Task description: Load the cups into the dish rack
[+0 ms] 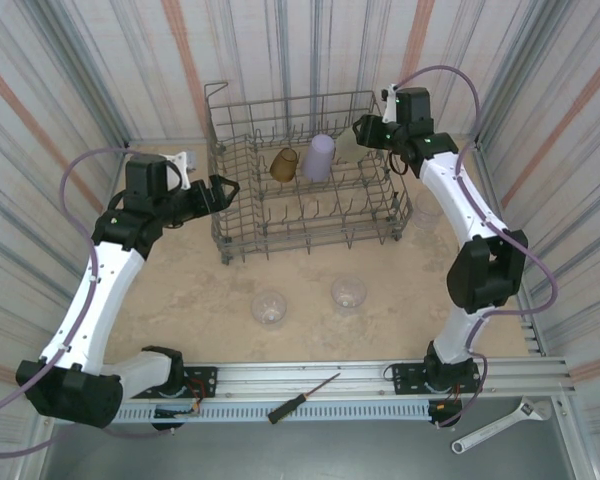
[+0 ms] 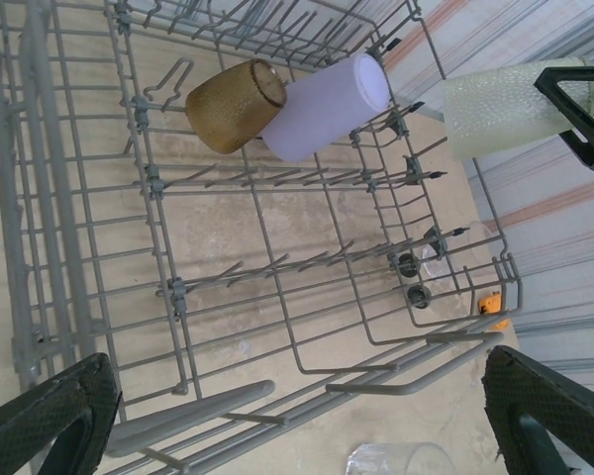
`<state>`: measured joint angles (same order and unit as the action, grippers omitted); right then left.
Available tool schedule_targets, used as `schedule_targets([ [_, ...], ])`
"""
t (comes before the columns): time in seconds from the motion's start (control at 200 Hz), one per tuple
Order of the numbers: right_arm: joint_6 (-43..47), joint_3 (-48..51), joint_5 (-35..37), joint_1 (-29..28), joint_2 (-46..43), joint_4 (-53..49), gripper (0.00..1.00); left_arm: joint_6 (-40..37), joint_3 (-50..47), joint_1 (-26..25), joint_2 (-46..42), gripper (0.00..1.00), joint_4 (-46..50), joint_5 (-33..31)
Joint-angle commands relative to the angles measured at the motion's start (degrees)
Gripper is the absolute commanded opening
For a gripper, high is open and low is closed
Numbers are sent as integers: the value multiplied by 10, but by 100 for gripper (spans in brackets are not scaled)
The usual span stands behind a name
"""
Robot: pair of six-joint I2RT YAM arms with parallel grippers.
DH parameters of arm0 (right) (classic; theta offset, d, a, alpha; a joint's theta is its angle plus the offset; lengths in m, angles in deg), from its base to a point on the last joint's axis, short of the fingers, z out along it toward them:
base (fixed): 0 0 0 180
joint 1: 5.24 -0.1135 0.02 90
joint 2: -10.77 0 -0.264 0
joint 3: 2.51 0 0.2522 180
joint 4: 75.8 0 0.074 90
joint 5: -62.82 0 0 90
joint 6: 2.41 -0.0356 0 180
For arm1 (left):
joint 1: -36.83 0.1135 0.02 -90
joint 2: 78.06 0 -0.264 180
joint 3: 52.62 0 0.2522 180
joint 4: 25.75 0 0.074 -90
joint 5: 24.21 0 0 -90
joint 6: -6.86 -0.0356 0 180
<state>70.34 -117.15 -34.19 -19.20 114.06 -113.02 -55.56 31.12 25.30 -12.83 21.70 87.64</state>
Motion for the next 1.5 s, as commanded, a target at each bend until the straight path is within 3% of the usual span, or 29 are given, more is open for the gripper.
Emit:
schedule_targets([
  [0.0,39,-49,86,-10,32,-51,42,-15,-14,11,-21,99,16,14],
  [0.431,75,-177,162,-34,142,-117,41,-3,-23,24,-25,98,8,26],
  [1.493,90,-257,169,-52,241,-111,39,1,-26,28,-15,99,12,15],
])
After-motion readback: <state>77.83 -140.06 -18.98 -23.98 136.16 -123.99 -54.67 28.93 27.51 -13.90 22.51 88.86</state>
